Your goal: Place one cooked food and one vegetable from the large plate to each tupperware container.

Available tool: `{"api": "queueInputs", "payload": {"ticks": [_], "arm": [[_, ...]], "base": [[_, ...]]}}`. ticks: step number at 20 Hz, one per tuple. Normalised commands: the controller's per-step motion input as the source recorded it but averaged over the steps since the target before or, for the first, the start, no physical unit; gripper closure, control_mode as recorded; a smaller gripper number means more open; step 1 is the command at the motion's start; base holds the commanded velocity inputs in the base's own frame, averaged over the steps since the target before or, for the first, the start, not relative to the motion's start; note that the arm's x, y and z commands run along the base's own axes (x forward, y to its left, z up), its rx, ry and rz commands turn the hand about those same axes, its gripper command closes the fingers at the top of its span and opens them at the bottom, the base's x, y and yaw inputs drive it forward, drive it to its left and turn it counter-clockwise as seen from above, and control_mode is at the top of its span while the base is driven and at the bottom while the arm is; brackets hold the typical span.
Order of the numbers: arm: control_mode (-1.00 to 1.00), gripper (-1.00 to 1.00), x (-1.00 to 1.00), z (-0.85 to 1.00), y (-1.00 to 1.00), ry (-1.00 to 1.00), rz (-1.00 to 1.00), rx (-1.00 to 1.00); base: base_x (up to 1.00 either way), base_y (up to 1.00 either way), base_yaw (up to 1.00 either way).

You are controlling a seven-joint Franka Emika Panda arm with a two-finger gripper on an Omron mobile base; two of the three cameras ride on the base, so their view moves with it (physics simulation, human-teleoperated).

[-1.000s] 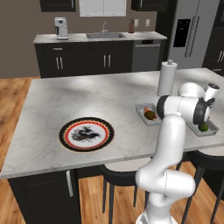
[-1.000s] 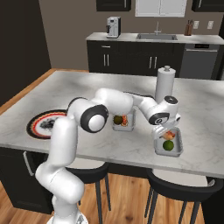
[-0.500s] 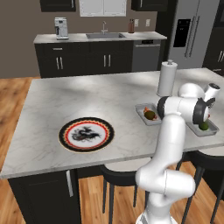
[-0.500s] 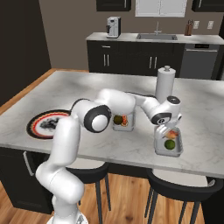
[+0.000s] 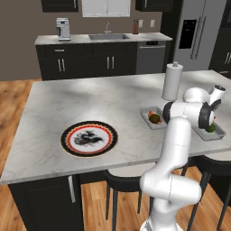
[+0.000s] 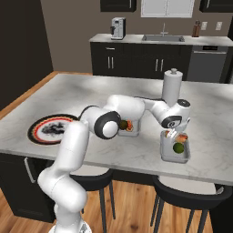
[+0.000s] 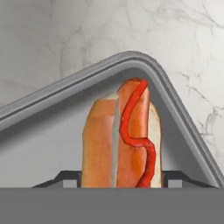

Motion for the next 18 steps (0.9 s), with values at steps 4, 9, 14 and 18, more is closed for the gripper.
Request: {"api": "queueInputs", "payload": {"ticks": [4,9,14,18], "arm": [[-1.0,-1.0,0.0,-0.08,0.11,0.0,0.04,0.0],[-1.0,-1.0,-0.24,-0.02,0.08,0.0,0.02,0.0],[-1.0,-1.0,-0.63,0.06,0.02,-0.01,0.03,0.0],[-1.0,-1.0,-0.88,0.71,0.09,-0.04,0.05,0.0]], "base": [[0.0,0.0,0.0],[0.0,0.0,0.0],[0.0,0.0,0.0],[0.0,0.0,0.0]]}}
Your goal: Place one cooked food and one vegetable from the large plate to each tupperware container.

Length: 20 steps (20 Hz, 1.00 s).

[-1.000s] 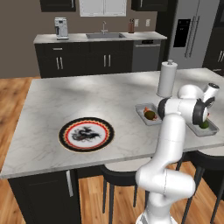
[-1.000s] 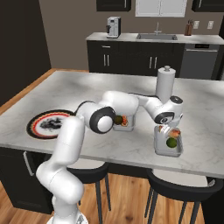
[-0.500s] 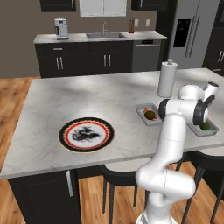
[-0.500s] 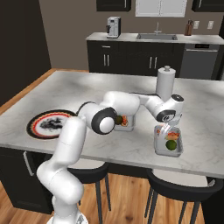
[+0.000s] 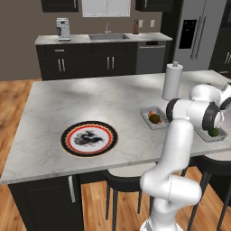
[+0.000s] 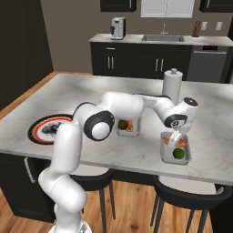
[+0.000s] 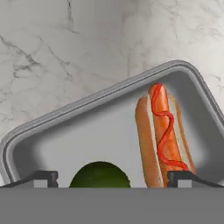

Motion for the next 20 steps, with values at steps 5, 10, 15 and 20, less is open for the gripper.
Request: {"api": "queueInputs", "payload": {"ticks": [5,10,15,20], "arm": [[-1.0,-1.0,-0.81,0.9,0.54,-0.06,0.08,0.0],[-1.0,-1.0,-0.72,0.92,0.95,-0.09,0.06,-0.02],[-1.0,-1.0,-0.61,0.85,1.0,-0.13,0.02,-0.01],[-1.0,-1.0,-0.61,0.87,1.0,-0.2,0.08,-0.05]], "base": [[0.0,0.0,0.0],[0.0,0.0,0.0],[0.0,0.0,0.0],[0.0,0.0,0.0]]}}
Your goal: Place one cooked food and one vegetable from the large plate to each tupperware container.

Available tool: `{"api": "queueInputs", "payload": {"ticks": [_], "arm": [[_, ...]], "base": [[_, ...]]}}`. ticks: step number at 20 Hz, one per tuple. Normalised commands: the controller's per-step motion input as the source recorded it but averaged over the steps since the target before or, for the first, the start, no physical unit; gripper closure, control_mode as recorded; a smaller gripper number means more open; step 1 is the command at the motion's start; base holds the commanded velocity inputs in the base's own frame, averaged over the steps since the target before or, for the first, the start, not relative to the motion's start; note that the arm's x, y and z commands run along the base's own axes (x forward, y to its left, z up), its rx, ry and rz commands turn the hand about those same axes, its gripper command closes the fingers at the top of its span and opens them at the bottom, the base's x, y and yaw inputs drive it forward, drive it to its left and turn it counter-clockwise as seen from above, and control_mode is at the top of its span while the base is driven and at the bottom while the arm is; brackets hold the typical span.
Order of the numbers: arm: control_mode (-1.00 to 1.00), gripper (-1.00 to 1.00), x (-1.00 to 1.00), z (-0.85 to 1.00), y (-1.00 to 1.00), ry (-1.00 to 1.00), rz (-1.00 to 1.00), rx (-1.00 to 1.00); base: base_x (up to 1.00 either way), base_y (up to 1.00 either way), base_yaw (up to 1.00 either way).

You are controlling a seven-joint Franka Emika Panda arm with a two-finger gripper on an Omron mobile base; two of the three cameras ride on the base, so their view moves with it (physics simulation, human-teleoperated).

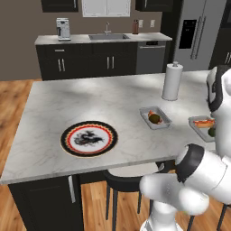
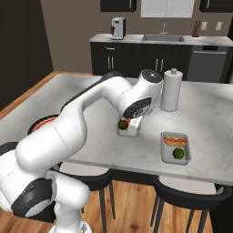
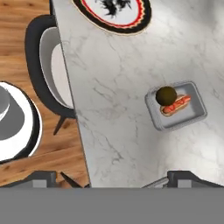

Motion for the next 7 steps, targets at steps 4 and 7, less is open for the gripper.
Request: {"api": "queueInputs", "payload": {"ticks": [4,7], "arm": [[-1.0,-1.0,-0.52,0.86,1.0,-0.16,0.11,-0.08],[-1.0,-1.0,-0.42,0.72,1.0,-0.07,0.13,-0.1]], "base": [[0.0,0.0,0.0],[0.0,0.0,0.0]]}}
